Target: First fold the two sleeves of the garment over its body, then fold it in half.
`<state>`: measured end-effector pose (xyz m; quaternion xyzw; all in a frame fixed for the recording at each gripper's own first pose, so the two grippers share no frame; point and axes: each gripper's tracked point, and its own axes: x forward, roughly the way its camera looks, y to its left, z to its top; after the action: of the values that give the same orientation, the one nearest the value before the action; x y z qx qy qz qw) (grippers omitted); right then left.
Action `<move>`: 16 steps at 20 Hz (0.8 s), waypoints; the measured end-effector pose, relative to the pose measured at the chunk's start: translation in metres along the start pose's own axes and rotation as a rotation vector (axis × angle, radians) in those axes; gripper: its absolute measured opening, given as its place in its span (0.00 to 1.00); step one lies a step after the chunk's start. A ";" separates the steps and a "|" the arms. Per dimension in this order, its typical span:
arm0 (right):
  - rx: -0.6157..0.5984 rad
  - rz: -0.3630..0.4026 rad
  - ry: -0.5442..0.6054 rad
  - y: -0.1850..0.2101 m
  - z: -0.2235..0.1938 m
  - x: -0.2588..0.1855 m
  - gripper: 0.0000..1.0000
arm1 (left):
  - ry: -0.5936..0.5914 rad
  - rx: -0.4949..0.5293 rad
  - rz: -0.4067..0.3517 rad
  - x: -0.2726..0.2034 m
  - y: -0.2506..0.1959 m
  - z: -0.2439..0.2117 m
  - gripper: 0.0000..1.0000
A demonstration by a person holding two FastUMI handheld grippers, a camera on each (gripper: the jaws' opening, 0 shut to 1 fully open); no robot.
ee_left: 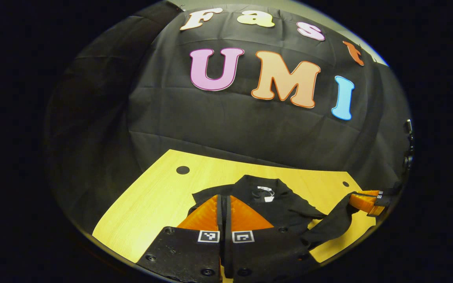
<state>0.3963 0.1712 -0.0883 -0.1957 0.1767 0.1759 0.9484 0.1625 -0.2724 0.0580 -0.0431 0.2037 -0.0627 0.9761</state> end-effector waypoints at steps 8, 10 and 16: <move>0.053 0.006 0.007 -0.025 0.013 0.074 0.02 | 0.016 -0.025 0.070 0.068 0.006 0.001 0.00; 0.063 0.005 0.017 -0.030 0.012 0.091 0.02 | 0.022 -0.036 0.085 0.081 0.007 -0.003 0.00; 0.104 -0.004 0.061 -0.036 -0.008 0.138 0.02 | 0.059 -0.037 0.131 0.123 0.012 -0.027 0.00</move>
<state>0.5292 0.1737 -0.1395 -0.1517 0.2143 0.1586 0.9518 0.2643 -0.2790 -0.0163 -0.0460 0.2358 0.0037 0.9707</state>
